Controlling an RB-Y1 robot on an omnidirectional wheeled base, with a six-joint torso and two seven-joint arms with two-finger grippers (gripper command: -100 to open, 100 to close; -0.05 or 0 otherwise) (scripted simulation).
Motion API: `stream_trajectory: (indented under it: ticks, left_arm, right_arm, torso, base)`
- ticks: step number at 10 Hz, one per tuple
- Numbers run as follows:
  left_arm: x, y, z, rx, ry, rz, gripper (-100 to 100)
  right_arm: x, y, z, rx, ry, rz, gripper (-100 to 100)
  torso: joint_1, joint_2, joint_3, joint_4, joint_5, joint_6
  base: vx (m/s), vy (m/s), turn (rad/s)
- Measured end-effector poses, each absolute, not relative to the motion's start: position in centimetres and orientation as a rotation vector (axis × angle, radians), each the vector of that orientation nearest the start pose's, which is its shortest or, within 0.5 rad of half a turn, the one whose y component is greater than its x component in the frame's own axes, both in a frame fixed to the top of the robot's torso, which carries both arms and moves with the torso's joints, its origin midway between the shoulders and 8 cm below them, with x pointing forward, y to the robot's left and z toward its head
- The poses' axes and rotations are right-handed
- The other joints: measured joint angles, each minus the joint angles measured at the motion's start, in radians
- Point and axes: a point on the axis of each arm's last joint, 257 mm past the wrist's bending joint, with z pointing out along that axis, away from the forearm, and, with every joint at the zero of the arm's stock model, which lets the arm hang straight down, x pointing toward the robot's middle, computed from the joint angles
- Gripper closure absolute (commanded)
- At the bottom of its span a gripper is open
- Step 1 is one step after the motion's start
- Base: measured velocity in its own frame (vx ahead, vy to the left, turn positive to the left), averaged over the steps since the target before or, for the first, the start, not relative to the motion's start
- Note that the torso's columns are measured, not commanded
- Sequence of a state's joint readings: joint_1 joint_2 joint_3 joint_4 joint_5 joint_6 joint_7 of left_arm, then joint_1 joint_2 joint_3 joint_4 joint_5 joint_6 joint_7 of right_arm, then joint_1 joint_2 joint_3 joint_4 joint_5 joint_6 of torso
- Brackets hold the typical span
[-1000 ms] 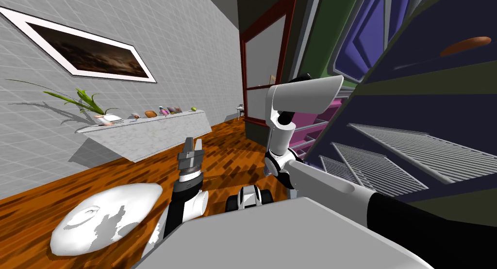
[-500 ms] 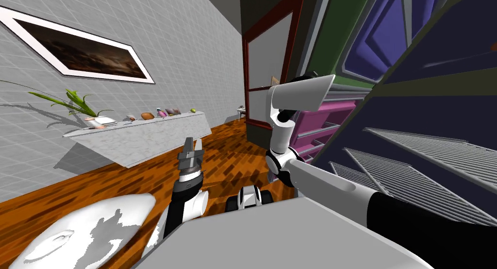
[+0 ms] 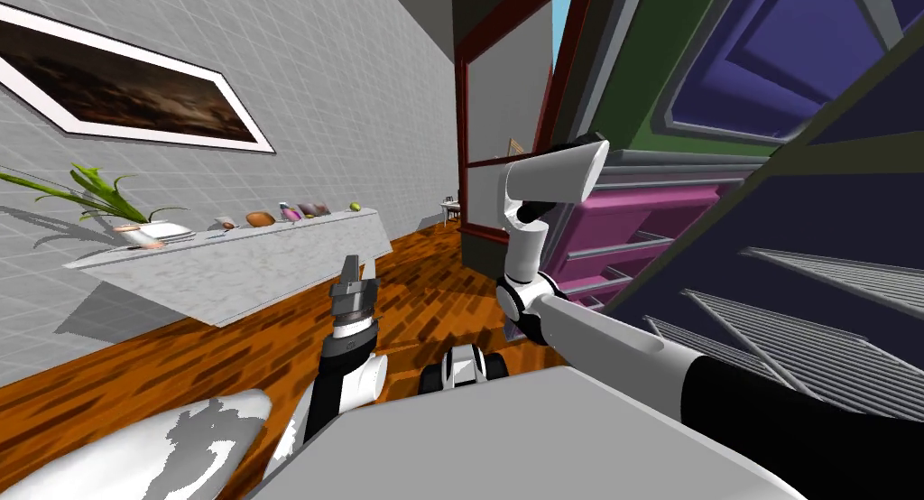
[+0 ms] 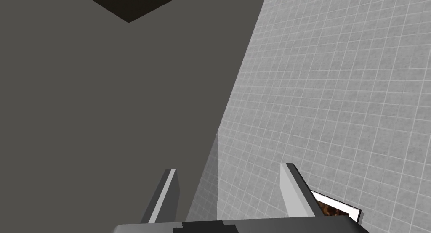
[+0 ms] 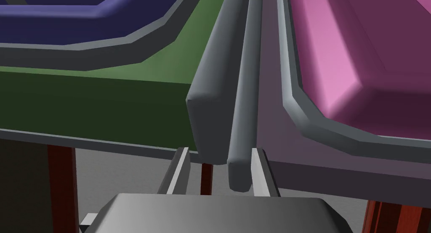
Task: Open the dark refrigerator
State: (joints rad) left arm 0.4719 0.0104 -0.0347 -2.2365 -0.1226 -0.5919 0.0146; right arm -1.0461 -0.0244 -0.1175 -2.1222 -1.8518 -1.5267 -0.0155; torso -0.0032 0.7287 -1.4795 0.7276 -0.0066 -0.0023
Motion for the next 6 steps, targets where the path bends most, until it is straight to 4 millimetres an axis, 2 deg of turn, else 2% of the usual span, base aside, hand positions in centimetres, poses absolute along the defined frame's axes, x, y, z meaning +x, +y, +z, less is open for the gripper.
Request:
stream_trajectory:
  ticks: [1, 2, 3, 5, 6]
  left_arm:
    - [34.2, 24.5, 2.9, -0.52, 0.643, -1.306, 0]
    - [34.2, 24.5, 2.9, -0.519, 0.643, -1.306, 0]
    - [34.2, 24.5, 2.9, -0.519, 0.643, -1.306, 0]
    - [34.2, 24.5, 2.9, -0.519, 0.643, -1.306, 0]
    - [34.2, 24.5, 2.9, -0.519, 0.643, -1.306, 0]
  right_arm:
    - [40.0, -37.3, 23.7, -0.502, 1.821, -2.068, 100]
    - [39.5, -38.5, 23.7, -0.468, 1.846, -2.096, 100]
    - [38.6, -40.4, 23.6, -0.409, 1.897, -2.128, 100]
    - [38.2, -42.6, 23.4, -0.339, 1.965, -2.177, 100]
    - [37.5, -44.3, 23.3, -0.278, 2.011, -2.216, 100]
  torso:
    - [-0.003, 0.009, 0.005, 0.004, 0.0, 0.001]
    - [-0.006, 0.012, 0.007, 0.008, 0.0, 0.002]
    - [-0.006, 0.011, 0.005, 0.01, 0.002, 0.004]
    - [-0.007, 0.012, 0.006, 0.012, 0.001, 0.006]
    - [-0.007, 0.011, 0.005, 0.011, 0.001, 0.006]
  base:
    - [0.075, -0.002, 0.362]
    - [0.109, -0.029, 0.445]
    - [0.072, -0.039, 0.269]
    - [0.075, -0.058, 0.426]
    - [0.062, -0.04, 0.233]
